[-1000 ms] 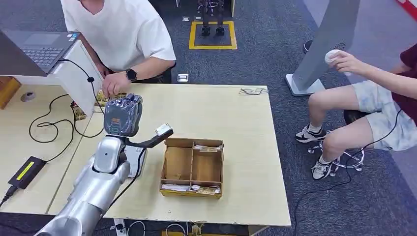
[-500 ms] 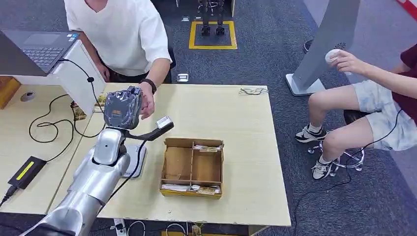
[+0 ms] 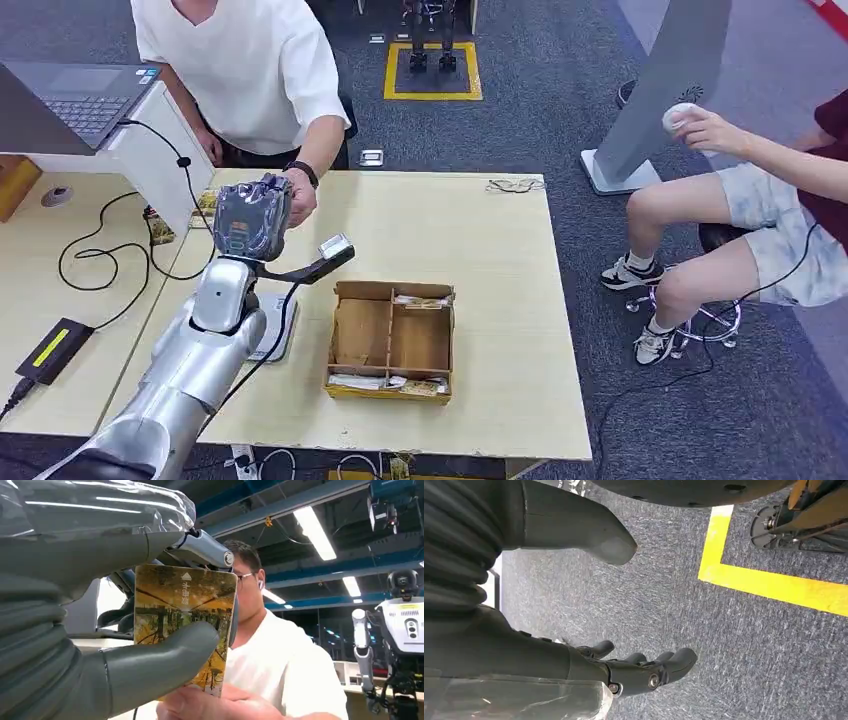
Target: Pass the card to the sensor for recognition and then transmit it.
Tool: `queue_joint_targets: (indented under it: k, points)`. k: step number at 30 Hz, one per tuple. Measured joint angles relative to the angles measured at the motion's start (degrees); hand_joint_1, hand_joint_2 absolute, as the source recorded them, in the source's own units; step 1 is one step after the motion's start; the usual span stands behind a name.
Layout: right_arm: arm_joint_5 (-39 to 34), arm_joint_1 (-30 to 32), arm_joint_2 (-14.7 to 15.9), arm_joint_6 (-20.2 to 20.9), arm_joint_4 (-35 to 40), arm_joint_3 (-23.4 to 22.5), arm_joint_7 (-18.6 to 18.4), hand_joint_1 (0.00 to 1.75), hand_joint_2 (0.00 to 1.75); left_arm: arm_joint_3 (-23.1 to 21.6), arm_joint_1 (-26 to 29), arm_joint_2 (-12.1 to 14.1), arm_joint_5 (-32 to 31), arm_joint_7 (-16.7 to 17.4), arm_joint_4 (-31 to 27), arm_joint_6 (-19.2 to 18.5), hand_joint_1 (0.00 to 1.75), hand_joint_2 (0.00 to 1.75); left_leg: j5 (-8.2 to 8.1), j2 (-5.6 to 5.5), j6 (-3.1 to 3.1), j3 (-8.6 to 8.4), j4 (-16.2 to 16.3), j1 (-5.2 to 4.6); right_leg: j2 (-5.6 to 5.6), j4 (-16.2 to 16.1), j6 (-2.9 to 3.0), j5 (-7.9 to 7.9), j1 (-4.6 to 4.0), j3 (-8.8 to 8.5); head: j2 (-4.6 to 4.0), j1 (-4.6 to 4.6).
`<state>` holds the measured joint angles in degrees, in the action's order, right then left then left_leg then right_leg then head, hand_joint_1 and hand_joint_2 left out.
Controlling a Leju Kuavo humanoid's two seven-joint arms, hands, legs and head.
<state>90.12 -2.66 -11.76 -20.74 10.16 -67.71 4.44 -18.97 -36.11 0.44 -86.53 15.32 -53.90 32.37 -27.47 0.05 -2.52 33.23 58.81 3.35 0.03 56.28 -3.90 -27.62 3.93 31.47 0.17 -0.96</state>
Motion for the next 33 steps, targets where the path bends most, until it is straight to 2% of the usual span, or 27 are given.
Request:
queue_joint_targets:
  k: [4,9,10,11,15,21,25,30,33]
  points:
    - [-0.02,0.0,0.0,0.0,0.0,0.13,-0.02,0.0,1.75,0.0,-0.01,-0.04,2.47,-0.44,0.11,-0.04,1.75,1.75,0.0,0.0,0.0,0.01,0.0,0.0,0.0,0.0,0.0,0.0,0.0,0.01,0.0,0.0]
    - [-0.02,0.01,0.0,-0.02,0.0,0.31,-0.02,0.0,1.75,0.0,0.0,-0.04,2.71,-0.44,0.13,-0.04,1.75,1.75,0.0,0.0,0.0,0.01,0.0,0.0,0.0,0.0,0.0,0.0,0.0,0.01,0.0,0.0]
    - [-0.02,0.01,0.02,-0.02,0.0,0.35,-0.02,0.0,1.75,0.0,0.0,-0.04,2.8,-0.44,0.13,-0.04,1.48,1.75,0.0,0.0,0.0,0.01,0.0,0.0,0.0,0.0,0.0,0.0,0.0,0.01,0.0,0.0]
    - [-0.02,0.0,0.02,-0.02,0.0,0.35,-0.02,0.0,1.75,0.0,0.0,-0.04,3.06,-0.44,0.13,-0.04,0.0,1.75,0.0,0.0,0.0,0.01,0.0,0.0,0.0,0.0,0.0,0.0,0.0,0.01,0.0,0.0]
    - [-0.13,0.0,0.02,-0.02,0.0,0.42,-0.24,0.0,1.75,-0.02,0.01,-0.04,4.22,-1.07,0.26,0.37,0.0,1.75,0.0,0.0,0.0,0.03,0.0,0.0,-0.01,0.0,0.0,0.0,0.0,0.01,0.0,0.0]
    - [-0.9,0.02,0.05,-0.09,-0.02,0.39,0.02,0.0,1.75,-0.02,1.4,0.13,6.21,-2.89,-0.63,3.0,0.0,1.75,0.0,0.0,0.0,0.04,0.0,0.0,-0.01,0.0,0.0,0.0,0.0,0.01,0.0,0.0]
    - [-1.93,0.1,0.05,-0.2,-0.07,0.35,0.35,0.0,1.75,-0.02,4.88,1.01,9.42,-5.92,-5.82,4.0,0.0,1.75,-0.02,0.0,-0.01,0.05,0.0,0.0,0.0,0.0,0.0,-0.01,0.0,0.02,0.0,0.0]
    - [-2.36,0.25,0.05,-0.31,-0.07,0.22,0.57,0.0,1.75,-0.02,8.57,2.01,10.91,-6.82,-11.48,4.02,0.0,1.75,-0.02,-0.01,-0.01,0.1,0.0,0.0,-0.03,0.0,-0.02,-0.02,0.0,0.04,0.0,0.0]
    - [-3.26,0.36,0.05,-0.39,-0.07,0.02,0.77,0.0,1.75,-0.04,10.99,2.56,13.0,-9.24,-15.16,4.28,0.0,1.75,-0.02,-0.01,-0.01,0.09,-0.01,0.0,-0.02,0.0,-0.02,-0.02,0.0,0.04,0.0,0.0]
